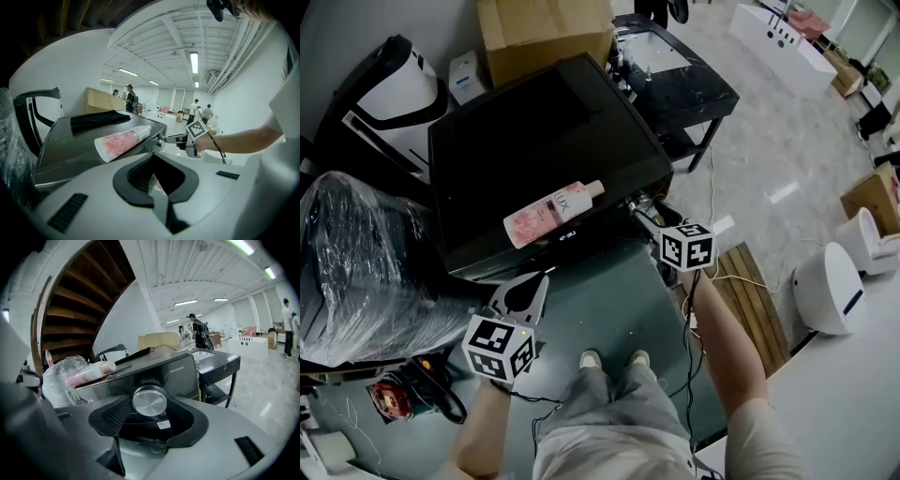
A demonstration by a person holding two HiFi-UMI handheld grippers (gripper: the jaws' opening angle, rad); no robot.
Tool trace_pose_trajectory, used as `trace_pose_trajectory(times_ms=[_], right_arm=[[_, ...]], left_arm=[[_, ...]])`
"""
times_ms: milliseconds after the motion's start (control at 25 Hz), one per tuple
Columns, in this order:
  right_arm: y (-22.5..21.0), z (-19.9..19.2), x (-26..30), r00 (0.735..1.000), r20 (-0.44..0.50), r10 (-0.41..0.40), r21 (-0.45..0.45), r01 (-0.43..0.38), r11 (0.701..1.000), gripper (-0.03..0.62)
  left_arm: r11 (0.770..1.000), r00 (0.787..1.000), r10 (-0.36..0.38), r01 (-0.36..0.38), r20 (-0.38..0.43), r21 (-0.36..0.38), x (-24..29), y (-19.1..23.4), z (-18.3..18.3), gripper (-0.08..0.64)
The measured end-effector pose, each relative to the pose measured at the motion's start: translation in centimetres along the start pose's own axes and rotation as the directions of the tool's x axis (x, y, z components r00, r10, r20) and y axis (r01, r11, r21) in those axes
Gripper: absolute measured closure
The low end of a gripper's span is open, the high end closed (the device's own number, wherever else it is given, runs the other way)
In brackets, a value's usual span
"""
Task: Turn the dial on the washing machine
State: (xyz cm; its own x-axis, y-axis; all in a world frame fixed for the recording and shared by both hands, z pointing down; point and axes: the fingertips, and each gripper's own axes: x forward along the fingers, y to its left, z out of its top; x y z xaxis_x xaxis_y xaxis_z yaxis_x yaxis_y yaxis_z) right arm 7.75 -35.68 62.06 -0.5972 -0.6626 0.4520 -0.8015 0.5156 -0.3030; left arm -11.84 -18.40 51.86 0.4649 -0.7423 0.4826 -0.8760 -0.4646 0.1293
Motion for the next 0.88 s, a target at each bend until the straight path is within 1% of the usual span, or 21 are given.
trace_pose_trajectory(times_ms=[80, 240, 360, 520, 600, 640, 680, 720, 760, 800, 840, 880], right_arm=[[0.0, 0.0, -0.5, 1.0, -0.002, 0.001, 0.023, -0.001, 1.0, 0.328], [-0.1, -0.1, -0.1, 1.0, -0.016, 0.002, 0.021, -0.002, 1.0, 0.328], [-0.3, 0.4, 0.8, 1.0, 0.002, -0.003, 0.062, 0.003, 0.998, 0.328], [-0.9, 1.1, 1.2, 0.998, 0.052, -0.02, 0.161, 0.011, 0.987, 0.337], [-1.3, 0.9, 1.3, 0.998, 0.065, -0.009, 0.253, -0.008, 0.967, 0.337], [-1.5, 0.7, 1.2, 0.997, 0.076, 0.001, 0.328, -0.026, 0.944, 0.337], [-1.7, 0.5, 1.1, 0.995, 0.098, 0.015, 0.424, -0.055, 0.904, 0.34], [-1.9, 0.3, 1.1, 0.991, 0.129, 0.029, 0.526, -0.093, 0.845, 0.344], [-2.0, 0.2, 1.0, 0.986, 0.164, 0.039, 0.615, -0.133, 0.777, 0.346], [-2.2, 0.0, 1.0, 0.98, 0.193, 0.044, 0.676, -0.165, 0.718, 0.347], [-2.3, -0.1, 1.1, 0.977, 0.211, 0.045, 0.707, -0.184, 0.683, 0.344], [-2.3, -0.3, 1.1, 0.975, 0.216, 0.044, 0.715, -0.189, 0.674, 0.336]], left_arm=[[1.0, 1.0, 0.003, -0.003, -0.002, 0.001, -0.6, 0.0, 0.3, 0.541], [1.0, 1.0, 0.007, -0.007, -0.006, 0.004, -1.3, -0.1, 0.3, 0.541], [1.0, 1.0, 0.016, -0.016, -0.003, -0.005, -1.4, -0.1, -0.1, 0.541], [1.0, 1.0, 0.021, -0.021, -0.008, -0.01, -1.8, -0.1, -0.5, 0.541], [1.0, 1.0, 0.025, -0.025, -0.007, -0.011, -1.9, 0.0, -0.5, 0.541], [1.0, 1.0, 0.027, -0.027, -0.006, -0.011, -1.9, 0.1, -0.5, 0.541], [1.0, 1.0, 0.028, -0.028, -0.006, -0.013, -1.9, 0.1, -0.5, 0.541], [0.999, 1.0, 0.029, -0.029, -0.006, -0.014, -1.9, 0.1, -0.6, 0.541], [0.999, 1.0, 0.027, -0.028, -0.008, -0.017, -1.8, 0.1, -0.6, 0.541], [0.999, 1.0, 0.025, -0.025, -0.01, -0.019, -1.8, -0.1, -0.7, 0.541], [1.0, 1.0, 0.021, -0.021, -0.012, -0.021, -1.7, -0.3, -0.8, 0.541], [1.0, 1.0, 0.017, -0.018, -0.014, -0.021, -1.7, -0.5, -0.8, 0.541]])
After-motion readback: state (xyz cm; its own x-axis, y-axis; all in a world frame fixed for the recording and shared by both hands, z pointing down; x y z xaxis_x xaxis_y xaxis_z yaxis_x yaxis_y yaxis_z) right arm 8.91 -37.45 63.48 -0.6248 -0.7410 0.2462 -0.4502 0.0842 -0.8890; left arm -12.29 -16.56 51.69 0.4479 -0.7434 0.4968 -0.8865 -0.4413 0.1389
